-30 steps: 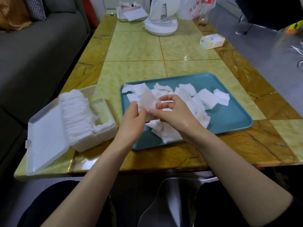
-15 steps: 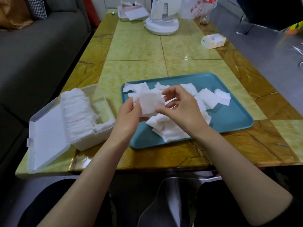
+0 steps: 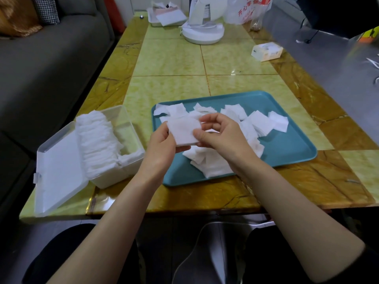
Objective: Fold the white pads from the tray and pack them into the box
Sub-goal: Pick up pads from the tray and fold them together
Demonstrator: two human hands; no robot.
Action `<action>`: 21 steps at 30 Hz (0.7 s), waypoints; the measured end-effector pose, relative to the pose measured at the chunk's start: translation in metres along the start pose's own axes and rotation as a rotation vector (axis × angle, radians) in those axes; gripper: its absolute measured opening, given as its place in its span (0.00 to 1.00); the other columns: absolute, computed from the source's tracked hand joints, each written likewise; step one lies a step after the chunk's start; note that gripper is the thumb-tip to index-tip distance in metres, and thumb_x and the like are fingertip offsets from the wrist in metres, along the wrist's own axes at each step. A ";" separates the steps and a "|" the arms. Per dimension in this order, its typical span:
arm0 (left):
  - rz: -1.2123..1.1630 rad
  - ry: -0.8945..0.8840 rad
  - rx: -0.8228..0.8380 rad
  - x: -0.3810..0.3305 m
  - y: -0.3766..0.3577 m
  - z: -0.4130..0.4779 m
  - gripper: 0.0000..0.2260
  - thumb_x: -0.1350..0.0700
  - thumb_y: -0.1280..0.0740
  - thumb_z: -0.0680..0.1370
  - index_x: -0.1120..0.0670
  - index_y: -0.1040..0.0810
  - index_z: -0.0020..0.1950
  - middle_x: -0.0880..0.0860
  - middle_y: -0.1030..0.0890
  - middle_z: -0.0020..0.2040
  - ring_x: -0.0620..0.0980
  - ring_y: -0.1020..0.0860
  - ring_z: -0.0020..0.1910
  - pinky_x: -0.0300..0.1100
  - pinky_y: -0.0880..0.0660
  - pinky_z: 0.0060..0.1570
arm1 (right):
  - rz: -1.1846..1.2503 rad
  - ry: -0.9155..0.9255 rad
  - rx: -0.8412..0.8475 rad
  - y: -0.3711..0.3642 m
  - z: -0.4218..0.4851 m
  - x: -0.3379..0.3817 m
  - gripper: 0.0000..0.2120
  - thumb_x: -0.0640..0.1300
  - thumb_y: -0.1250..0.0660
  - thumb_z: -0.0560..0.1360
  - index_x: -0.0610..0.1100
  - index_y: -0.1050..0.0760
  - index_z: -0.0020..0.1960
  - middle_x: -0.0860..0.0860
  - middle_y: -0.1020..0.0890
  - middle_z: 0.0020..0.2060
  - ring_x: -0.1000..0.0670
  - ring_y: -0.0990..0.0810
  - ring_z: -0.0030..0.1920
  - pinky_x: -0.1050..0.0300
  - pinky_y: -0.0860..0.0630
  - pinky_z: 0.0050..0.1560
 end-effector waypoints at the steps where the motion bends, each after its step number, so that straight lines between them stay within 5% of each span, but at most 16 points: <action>1: -0.004 0.001 0.008 0.000 -0.001 -0.001 0.11 0.61 0.43 0.82 0.54 0.21 0.57 0.53 0.17 0.53 0.51 0.18 0.50 0.43 0.21 0.47 | -0.015 -0.016 -0.034 0.002 0.000 -0.004 0.10 0.32 0.31 0.72 0.41 0.28 0.50 0.49 0.24 0.38 0.60 0.22 0.31 0.66 0.22 0.35; 8: -0.095 0.060 0.003 -0.001 -0.004 -0.001 0.14 0.55 0.47 0.84 0.53 0.22 0.49 0.50 0.16 0.46 0.48 0.17 0.47 0.43 0.20 0.45 | -0.069 -0.003 -0.135 0.008 0.002 -0.008 0.09 0.34 0.31 0.72 0.42 0.29 0.48 0.49 0.26 0.38 0.53 0.23 0.35 0.65 0.21 0.36; 10: -0.109 0.075 0.019 0.000 -0.007 -0.003 0.12 0.50 0.41 0.82 0.54 0.21 0.49 0.48 0.15 0.42 0.46 0.17 0.44 0.43 0.19 0.46 | -0.129 0.011 -0.141 0.007 0.001 -0.008 0.09 0.35 0.31 0.72 0.44 0.29 0.47 0.49 0.26 0.37 0.53 0.23 0.36 0.61 0.19 0.39; 13: 0.072 -0.039 0.045 -0.006 -0.006 -0.006 0.10 0.52 0.31 0.75 0.53 0.20 0.54 0.50 0.15 0.49 0.48 0.17 0.51 0.50 0.21 0.54 | -0.190 -0.016 -0.128 0.006 0.002 -0.012 0.10 0.37 0.31 0.72 0.44 0.30 0.50 0.51 0.26 0.38 0.53 0.23 0.36 0.54 0.18 0.44; 16: 0.168 -0.104 -0.040 -0.011 0.004 -0.007 0.06 0.60 0.32 0.77 0.48 0.20 0.49 0.48 0.16 0.47 0.47 0.18 0.48 0.49 0.22 0.55 | -0.588 0.104 -0.123 0.014 0.002 -0.003 0.12 0.45 0.31 0.73 0.48 0.31 0.52 0.55 0.24 0.41 0.54 0.22 0.39 0.55 0.23 0.46; 21: 0.230 -0.126 -0.122 -0.021 0.016 -0.008 0.10 0.59 0.32 0.77 0.43 0.23 0.42 0.43 0.18 0.40 0.43 0.20 0.42 0.45 0.23 0.49 | -1.310 0.245 0.057 0.016 0.000 -0.012 0.20 0.52 0.33 0.74 0.48 0.31 0.62 0.52 0.27 0.56 0.50 0.30 0.55 0.59 0.35 0.46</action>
Point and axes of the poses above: each hand's wrist, its own z-axis towards the middle knuckle, its own y-axis out of the back of the hand, x = y × z, the point moved 9 cm from there along z, towards the middle knuckle
